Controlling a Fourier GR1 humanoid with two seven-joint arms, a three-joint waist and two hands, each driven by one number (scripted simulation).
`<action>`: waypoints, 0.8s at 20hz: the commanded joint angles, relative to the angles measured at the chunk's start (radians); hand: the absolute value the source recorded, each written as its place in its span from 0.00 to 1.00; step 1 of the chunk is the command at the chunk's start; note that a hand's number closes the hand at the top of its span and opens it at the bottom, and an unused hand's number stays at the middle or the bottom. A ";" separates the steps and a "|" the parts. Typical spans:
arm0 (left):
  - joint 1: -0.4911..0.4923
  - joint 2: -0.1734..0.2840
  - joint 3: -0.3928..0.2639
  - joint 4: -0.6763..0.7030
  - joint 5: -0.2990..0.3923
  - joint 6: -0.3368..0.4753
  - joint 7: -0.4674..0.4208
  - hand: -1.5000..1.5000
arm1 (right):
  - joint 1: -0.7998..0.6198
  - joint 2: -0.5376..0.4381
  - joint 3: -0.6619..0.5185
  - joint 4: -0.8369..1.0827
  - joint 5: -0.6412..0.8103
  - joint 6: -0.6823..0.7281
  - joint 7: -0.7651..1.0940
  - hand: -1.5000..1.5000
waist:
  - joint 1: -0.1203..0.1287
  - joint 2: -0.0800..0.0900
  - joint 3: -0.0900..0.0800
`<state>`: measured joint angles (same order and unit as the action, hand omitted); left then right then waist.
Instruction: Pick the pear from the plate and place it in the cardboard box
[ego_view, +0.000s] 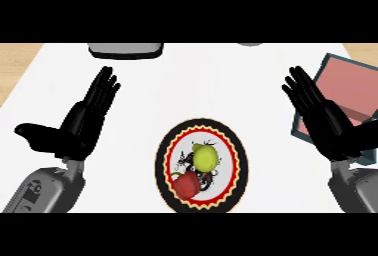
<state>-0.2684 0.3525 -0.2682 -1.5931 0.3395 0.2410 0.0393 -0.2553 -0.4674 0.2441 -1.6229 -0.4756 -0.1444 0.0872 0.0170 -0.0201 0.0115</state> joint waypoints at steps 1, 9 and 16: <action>0.002 0.018 0.009 0.035 -0.047 -0.043 -0.061 0.50 | -0.165 0.025 0.024 0.022 0.028 0.009 0.098 0.00 | -0.005 0.022 -0.012; -0.080 0.144 -0.088 0.051 -0.173 -0.158 -0.090 0.50 | -0.557 -0.178 0.187 0.219 0.158 0.370 0.232 0.00 | 0.078 0.048 -0.016; -0.039 0.164 -0.066 0.052 -0.173 -0.181 -0.108 0.50 | -0.651 -0.123 0.296 0.424 0.333 0.610 -0.129 0.00 | 0.056 0.037 -0.011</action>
<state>-0.3188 0.5010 -0.3362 -1.5255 0.1725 0.0744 -0.0733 -0.8371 -0.5886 0.4821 -1.2854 -0.2299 0.3456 0.0829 0.0769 0.0214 -0.0007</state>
